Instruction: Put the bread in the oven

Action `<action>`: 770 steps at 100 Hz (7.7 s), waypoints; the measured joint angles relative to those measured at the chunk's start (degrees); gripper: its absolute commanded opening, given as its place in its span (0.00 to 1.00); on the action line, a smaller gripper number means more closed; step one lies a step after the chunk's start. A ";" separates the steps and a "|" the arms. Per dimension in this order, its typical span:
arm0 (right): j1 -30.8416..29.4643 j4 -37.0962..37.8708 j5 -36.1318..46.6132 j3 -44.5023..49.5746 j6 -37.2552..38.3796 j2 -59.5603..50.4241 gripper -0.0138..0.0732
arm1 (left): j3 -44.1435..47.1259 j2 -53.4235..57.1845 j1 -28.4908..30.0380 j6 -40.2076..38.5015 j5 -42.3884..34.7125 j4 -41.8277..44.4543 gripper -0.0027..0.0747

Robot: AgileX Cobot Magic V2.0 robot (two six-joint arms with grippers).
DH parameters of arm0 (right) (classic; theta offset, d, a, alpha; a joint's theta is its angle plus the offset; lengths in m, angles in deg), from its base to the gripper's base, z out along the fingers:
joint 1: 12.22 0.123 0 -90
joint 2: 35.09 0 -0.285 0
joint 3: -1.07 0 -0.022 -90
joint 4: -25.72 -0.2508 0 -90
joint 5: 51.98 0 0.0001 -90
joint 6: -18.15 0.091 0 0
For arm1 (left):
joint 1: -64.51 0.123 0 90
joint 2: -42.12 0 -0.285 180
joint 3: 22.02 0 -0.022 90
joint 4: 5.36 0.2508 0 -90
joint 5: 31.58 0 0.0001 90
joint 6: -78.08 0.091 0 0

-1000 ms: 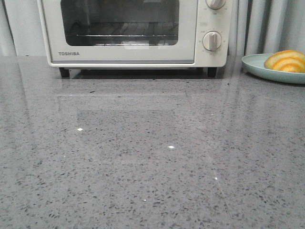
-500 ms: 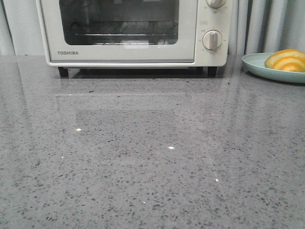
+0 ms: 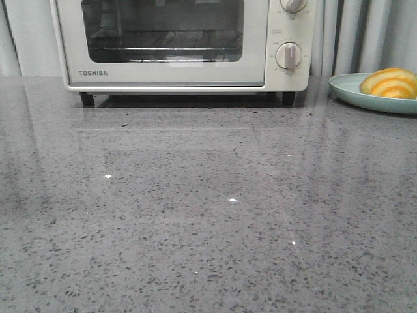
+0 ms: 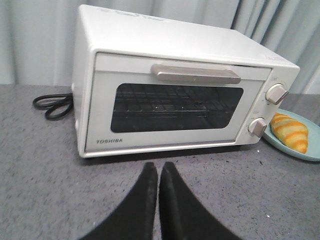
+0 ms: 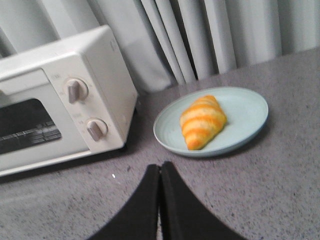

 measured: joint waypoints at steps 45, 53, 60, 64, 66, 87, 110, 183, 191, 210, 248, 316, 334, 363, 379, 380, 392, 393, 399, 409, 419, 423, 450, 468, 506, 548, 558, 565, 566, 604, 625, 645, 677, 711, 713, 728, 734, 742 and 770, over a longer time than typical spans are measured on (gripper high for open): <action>1.90 0.09 -1.39 -0.88 0.00 2.40 0.11 | -29.45 -32.59 -8.41 5.97 0.00 0.27 0.01; 2.04 0.09 -1.39 -0.88 0.00 2.40 0.11 | -33.18 -36.79 -8.44 6.02 0.00 0.27 0.01; 2.03 0.09 -1.39 -0.88 0.00 2.40 0.11 | -35.54 -40.03 -8.44 6.02 0.00 0.27 0.01; 2.03 0.09 -1.39 -0.88 0.00 2.40 0.11 | -36.49 -41.69 -8.44 6.02 0.00 0.27 0.01; 2.03 0.09 -1.39 -0.88 0.00 2.40 0.11 | -37.01 -42.48 -8.44 6.02 0.00 0.27 0.01; 2.03 0.09 -1.39 -0.88 0.00 2.40 0.11 | -39.94 -48.26 -8.44 6.02 -0.10 0.27 0.01; 2.03 0.13 -1.39 -0.88 0.00 2.40 0.11 | -40.80 -50.32 -8.56 6.47 -1.92 -0.10 0.01; 2.03 0.46 1.92 -8.82 0.00 2.70 0.11 | -16.38 -39.07 -17.29 7.45 3.85 3.44 0.01; 2.03 0.70 1.92 -10.72 0.00 2.70 0.11 | -12.43 -40.46 -18.41 7.45 2.78 4.69 0.01; 2.03 1.03 -0.09 -13.46 0.00 3.01 0.11 | -9.85 -41.12 -18.65 7.45 1.45 5.36 0.01; 2.03 7.63 -16.06 -32.27 0.00 27.77 0.26 | -9.85 -31.55 -18.65 7.45 2.65 5.15 0.01; 2.03 14.68 -54.07 -86.10 3.19 96.32 0.42 | -9.85 4.96 -18.65 7.45 4.15 6.91 0.01; 2.03 15.56 -54.60 -87.31 4.51 97.02 0.07 | -9.85 6.29 -18.65 7.45 5.60 6.91 0.01; 1.56 16.27 -49.78 -86.20 4.71 91.37 0.09 | -9.85 6.29 -18.65 7.45 5.86 7.15 0.01; 2.50 16.62 -46.43 -86.21 2.41 76.75 0.09 | -9.85 6.29 -18.65 7.45 5.50 7.28 0.01; 2.64 16.62 -46.45 -86.21 2.15 76.01 0.09 | -9.85 6.29 -18.65 7.45 5.38 7.28 0.01; 7.96 13.91 -46.32 -86.68 -5.02 64.20 0.09 | -9.85 6.29 -18.65 7.45 4.05 7.28 0.01; 8.90 13.25 -46.32 -86.60 -6.09 63.67 0.09 | -9.85 6.29 -18.65 7.45 3.93 7.28 0.01; 13.20 10.08 -46.32 -86.60 -10.54 59.62 0.09 | -9.85 6.29 -18.65 7.45 2.66 7.28 0.01; 22.33 4.60 -47.55 -86.60 -16.92 56.58 0.09 | -9.85 6.29 -18.65 7.45 0.81 7.28 0.01; 29.87 2.05 -50.42 -86.60 -19.76 57.05 0.09 | -9.85 6.29 -18.65 7.45 -0.09 7.28 0.01; 32.41 1.67 -51.73 -86.60 -20.04 58.22 0.09 | -9.85 6.29 -18.65 7.45 -0.09 7.28 0.01; 37.07 2.20 -54.05 -86.49 -20.79 71.10 0.09 | -9.85 6.29 -18.65 7.45 0.01 7.28 0.01; 37.07 7.39 -51.78 -86.37 -20.83 78.59 0.09 | -9.85 6.29 -18.65 7.45 0.10 7.28 0.01; 31.46 12.18 -35.80 -86.37 -20.83 87.65 0.10 | -9.85 6.29 -18.65 7.45 0.24 7.28 0.01; 29.21 11.35 -34.93 -86.37 -20.03 89.09 0.70 | -9.85 6.29 -18.65 7.45 0.29 7.28 0.01; 29.21 9.39 -38.31 -86.37 -20.03 88.18 0.29 | -9.71 7.40 -18.65 6.77 -1.83 7.28 0.01; 29.21 8.56 -41.25 -86.00 -20.03 86.14 0.09 | -8.87 9.37 -18.40 6.35 -3.97 7.28 0.01; 29.21 8.50 -41.50 -85.97 -20.03 85.86 0.10 | -8.75 9.88 -18.27 6.35 -4.20 7.28 0.01; 35.50 7.25 -35.25 -57.19 -19.78 47.67 0.11 | 5.09 26.84 -9.92 6.15 -5.95 7.28 0.01; 34.17 7.44 -18.33 -28.64 -19.14 14.65 0.11 | 12.54 29.70 -6.58 6.15 -5.95 7.28 0.01; 26.43 12.42 -19.36 -13.97 -13.11 -4.95 0.10 | 15.48 29.70 -6.36 6.03 -5.95 7.28 0.01; 22.47 15.77 -17.79 -7.25 -12.52 -23.00 0.10 | 16.23 29.70 -6.36 6.03 -6.17 7.28 0.01; 22.47 16.00 -18.79 -6.68 -12.48 -24.45 0.10 | 16.23 29.70 -6.36 6.03 -6.21 7.28 0.01; 22.47 16.00 -18.88 -6.68 -12.48 -24.45 0.10 | 16.23 29.70 -6.36 6.03 -6.21 7.28 0.01; 22.47 16.00 -18.88 -6.68 -12.38 -24.45 0.10 | 16.23 29.70 -6.36 6.03 -6.21 7.28 0.01; 22.47 16.00 -18.88 -6.68 -12.38 -24.45 0.10 | 16.48 29.70 -6.36 6.03 -6.36 7.28 0.01; 22.47 16.00 -18.88 -6.68 -12.38 -24.45 0.10 | 17.54 30.15 -6.24 6.03 -6.91 7.40 0.01; 22.47 16.00 -18.88 -6.68 -12.34 -24.45 0.10 | 32.61 42.75 -0.86 -21.91 -7.34 36.48 0.01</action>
